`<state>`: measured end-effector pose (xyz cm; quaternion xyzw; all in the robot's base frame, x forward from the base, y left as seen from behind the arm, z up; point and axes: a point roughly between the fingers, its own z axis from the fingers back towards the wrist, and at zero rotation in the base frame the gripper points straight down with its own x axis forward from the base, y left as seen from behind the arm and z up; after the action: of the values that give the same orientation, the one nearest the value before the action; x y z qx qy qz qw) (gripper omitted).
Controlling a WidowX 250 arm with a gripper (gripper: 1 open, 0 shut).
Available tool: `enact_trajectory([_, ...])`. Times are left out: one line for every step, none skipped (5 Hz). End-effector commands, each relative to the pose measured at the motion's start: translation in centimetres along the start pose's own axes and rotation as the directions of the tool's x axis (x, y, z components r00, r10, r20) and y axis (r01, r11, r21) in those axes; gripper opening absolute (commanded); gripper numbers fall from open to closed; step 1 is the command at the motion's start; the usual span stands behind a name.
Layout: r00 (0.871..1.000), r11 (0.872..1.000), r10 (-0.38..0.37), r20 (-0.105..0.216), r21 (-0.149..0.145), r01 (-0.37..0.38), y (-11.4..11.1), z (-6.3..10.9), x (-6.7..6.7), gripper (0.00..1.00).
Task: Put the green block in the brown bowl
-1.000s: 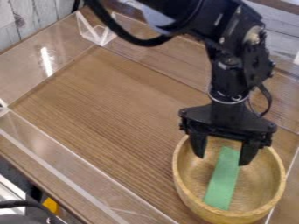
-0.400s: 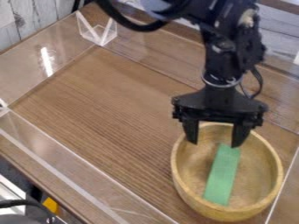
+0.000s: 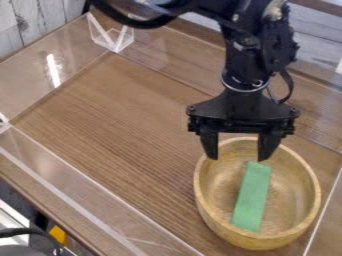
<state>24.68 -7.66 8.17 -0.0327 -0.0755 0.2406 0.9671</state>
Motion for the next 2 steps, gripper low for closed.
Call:
enact_trajectory([0.997,0.998,0.068,0.037,-0.010,-0.068,0.04,0.52,-0.16,1.00])
enact_trajectory([0.989,0.990,0.143,0.044,0.006,-0.144,0.44,-0.04,-0.66,1.00])
